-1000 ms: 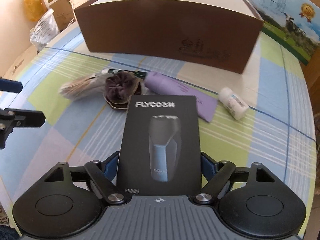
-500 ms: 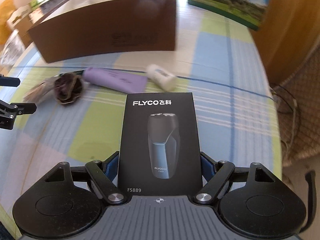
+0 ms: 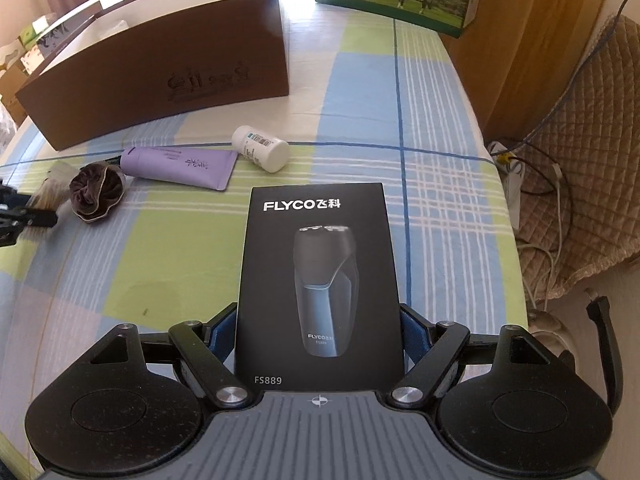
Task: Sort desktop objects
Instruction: 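Lift and carry the swab bag and FLYCO box with both tools over the brown box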
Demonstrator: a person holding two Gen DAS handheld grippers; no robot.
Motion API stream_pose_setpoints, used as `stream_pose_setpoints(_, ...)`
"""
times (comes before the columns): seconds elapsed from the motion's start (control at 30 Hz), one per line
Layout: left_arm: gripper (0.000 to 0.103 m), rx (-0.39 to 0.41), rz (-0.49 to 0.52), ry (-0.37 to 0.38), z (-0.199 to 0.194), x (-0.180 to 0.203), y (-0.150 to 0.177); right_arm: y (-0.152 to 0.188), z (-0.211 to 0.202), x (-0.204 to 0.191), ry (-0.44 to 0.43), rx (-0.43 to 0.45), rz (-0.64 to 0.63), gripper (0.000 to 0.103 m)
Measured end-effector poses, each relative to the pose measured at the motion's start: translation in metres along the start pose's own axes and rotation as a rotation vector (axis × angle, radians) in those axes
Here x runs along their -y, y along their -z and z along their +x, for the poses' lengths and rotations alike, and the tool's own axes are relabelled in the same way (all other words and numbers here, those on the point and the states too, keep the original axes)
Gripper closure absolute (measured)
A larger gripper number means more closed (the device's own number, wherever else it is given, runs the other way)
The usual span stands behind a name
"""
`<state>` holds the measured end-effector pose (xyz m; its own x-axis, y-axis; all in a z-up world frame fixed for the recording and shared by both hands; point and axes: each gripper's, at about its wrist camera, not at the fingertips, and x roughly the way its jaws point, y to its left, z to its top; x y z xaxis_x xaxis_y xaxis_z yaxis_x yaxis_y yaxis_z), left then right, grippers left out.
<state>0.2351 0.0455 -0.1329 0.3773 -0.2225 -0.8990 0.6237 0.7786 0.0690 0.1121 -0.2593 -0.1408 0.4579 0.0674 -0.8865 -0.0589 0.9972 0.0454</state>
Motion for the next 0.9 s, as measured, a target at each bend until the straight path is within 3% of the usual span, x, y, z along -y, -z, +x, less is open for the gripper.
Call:
stream_pose_setpoints(0.27,0.087,-0.089,-0.236,0.094,-0.016,-0.018,0.022,-0.001,0.002,0.002,-0.018,0.011,0.027,0.024)
stream_pose_setpoints(0.37,0.081,-0.068,-0.228,0.065,-0.016,-0.014,0.024,-0.003,0.003,0.002,-0.021,0.011,0.028,0.024)
stream_pose_setpoints(0.57,0.081,-0.071,-0.228,0.043,-0.005,-0.014,0.02,-0.006,0.004,-0.001,-0.018,0.02,0.016,0.022)
stream_pose_setpoints(0.9,0.088,-0.061,-0.245,0.016,-0.011,-0.012,0.028,-0.009,0.006,0.002,-0.018,0.035,0.016,0.021)
